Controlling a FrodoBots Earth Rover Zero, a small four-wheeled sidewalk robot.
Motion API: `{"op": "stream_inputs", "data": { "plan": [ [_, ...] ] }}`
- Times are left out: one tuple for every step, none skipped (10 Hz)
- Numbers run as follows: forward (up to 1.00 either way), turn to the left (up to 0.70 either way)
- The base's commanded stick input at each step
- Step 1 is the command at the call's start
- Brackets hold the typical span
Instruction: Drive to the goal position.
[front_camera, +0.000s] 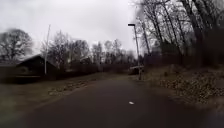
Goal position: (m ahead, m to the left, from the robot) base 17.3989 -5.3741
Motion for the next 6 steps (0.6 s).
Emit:
{"op": "stream_inputs", "data": {
  "plan": [
    [1.0, 0.21],
    [1.0, 0.08],
    [1.0, 0.0],
    [1.0, 0.0],
    [1.0, 0.0],
    [1.0, 0.0]
  ]
}}
